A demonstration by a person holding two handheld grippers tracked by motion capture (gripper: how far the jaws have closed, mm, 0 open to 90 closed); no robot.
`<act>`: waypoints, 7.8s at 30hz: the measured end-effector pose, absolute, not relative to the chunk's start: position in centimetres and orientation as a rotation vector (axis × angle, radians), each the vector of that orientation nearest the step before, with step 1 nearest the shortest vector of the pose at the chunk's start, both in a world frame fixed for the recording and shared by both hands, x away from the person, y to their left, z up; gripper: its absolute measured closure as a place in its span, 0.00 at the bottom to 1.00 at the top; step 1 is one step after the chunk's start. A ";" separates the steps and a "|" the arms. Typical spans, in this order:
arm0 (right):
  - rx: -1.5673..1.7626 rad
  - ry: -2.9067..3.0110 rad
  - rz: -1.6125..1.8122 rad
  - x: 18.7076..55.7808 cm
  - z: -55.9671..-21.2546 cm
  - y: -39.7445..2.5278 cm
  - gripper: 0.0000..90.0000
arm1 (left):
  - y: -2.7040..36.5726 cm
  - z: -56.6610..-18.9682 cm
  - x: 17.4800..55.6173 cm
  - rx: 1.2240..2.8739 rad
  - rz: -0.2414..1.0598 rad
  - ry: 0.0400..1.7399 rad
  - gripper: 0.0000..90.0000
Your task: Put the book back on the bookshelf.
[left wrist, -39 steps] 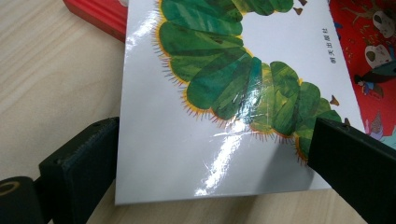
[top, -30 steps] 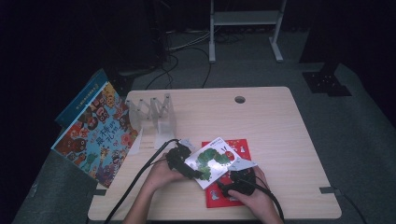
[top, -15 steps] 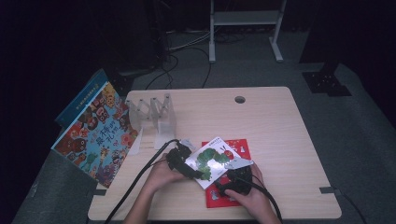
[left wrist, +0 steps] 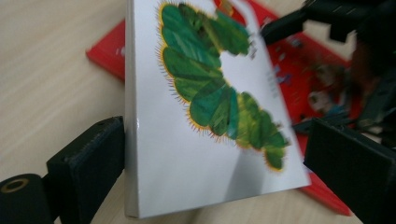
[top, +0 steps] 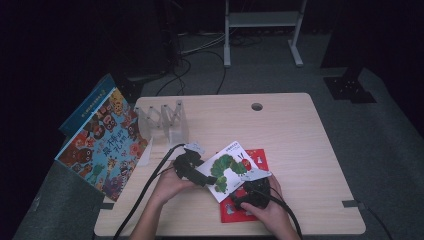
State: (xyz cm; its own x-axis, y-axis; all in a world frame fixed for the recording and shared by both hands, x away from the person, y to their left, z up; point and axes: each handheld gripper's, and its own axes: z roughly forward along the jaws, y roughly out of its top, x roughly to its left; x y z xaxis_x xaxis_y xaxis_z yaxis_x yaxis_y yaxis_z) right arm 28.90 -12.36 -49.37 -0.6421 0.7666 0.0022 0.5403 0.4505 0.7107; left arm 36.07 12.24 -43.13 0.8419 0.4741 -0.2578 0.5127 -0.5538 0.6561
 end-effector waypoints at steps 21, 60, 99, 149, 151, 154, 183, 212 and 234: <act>1.125 2.383 1.001 29.0 -49.4 -12.4 0.00 | 11.2 -40.7 33.9 2.252 -0.066 0.515 0.57; 1.268 2.240 0.967 32.8 -48.9 -24.3 0.18 | 10.0 -40.8 33.5 2.383 0.019 0.449 0.77; 1.379 2.140 0.941 34.2 -50.4 -27.7 0.13 | 10.4 -35.8 34.9 2.519 0.026 0.545 0.84; 1.387 2.126 0.940 34.3 -50.4 -27.7 0.14 | 26.5 -32.3 37.6 2.287 0.315 1.104 0.84; 1.387 2.126 0.940 34.3 -50.4 -27.7 0.14 | 26.3 -32.4 38.3 2.272 0.308 1.109 0.84; 1.389 2.127 0.940 34.3 -50.4 -27.7 0.14 | 25.7 -32.7 39.1 2.262 0.316 1.123 0.84; 1.389 2.127 0.939 34.3 -50.4 -27.7 0.14 | 24.7 -37.9 41.0 2.290 0.316 1.200 0.83; 1.389 2.127 0.939 34.3 -50.4 -27.7 0.14 | 27.3 -38.8 37.1 2.286 0.226 1.137 0.80; 1.386 2.127 0.940 34.3 -50.4 -27.7 0.14 | 21.0 -39.4 38.0 2.304 0.168 0.980 0.76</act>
State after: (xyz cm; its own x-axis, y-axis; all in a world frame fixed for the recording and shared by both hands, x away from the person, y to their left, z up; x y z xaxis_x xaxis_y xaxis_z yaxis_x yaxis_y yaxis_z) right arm 34.27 -27.70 -50.37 -0.4073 0.9133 0.0084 0.6213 0.2703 0.7355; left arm 37.99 21.02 -39.35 0.7166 0.6872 -0.1192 0.6079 -0.5316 0.5897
